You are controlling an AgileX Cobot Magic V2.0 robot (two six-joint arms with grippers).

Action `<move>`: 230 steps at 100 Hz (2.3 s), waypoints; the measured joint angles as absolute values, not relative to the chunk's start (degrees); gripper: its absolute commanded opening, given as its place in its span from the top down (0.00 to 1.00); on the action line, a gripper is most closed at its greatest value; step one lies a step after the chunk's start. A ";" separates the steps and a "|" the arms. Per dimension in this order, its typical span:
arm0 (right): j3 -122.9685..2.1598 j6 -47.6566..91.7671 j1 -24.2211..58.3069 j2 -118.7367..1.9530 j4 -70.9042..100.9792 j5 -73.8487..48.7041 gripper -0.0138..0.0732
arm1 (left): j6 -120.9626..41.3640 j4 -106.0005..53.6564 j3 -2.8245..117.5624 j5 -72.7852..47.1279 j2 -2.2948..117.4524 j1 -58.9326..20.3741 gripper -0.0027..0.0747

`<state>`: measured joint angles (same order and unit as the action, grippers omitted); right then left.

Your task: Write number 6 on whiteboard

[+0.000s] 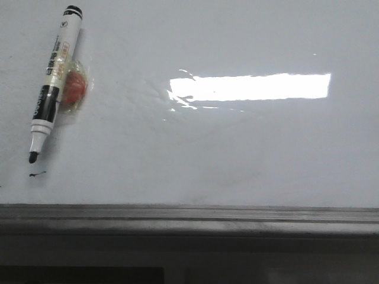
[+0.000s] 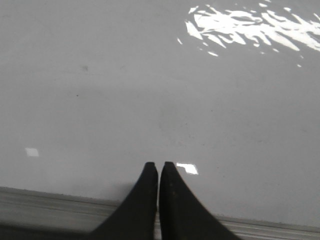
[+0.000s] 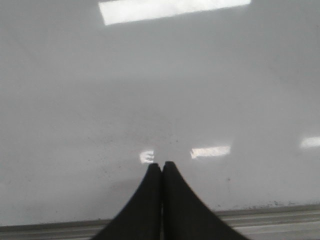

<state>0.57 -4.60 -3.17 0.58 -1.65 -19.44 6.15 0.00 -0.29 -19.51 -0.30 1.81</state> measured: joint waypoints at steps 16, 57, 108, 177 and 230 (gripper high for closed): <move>0.57 -4.60 -3.17 0.58 -1.65 -19.44 0.92 | 6.15 0.30 -0.29 -19.51 -0.30 1.81 0.99; 0.57 -4.60 -3.17 0.58 -1.65 -19.44 0.92 | 6.15 3.94 -0.29 -18.90 -0.30 1.81 0.99; 0.57 -4.60 -3.17 0.58 -3.47 -19.44 0.91 | 6.15 4.37 -0.29 -14.10 -0.30 1.81 0.99; 0.82 -6.41 -3.17 0.58 4.50 -8.32 0.91 | 5.37 2.85 7.69 -15.20 1.57 1.41 0.99; -10.90 -6.63 -3.17 -11.52 8.18 -17.19 0.91 | 4.71 2.45 15.28 -18.71 12.95 1.41 0.75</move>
<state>-10.90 -6.63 -3.17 -11.52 8.18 -17.19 4.71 2.45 15.28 -18.71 12.95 1.41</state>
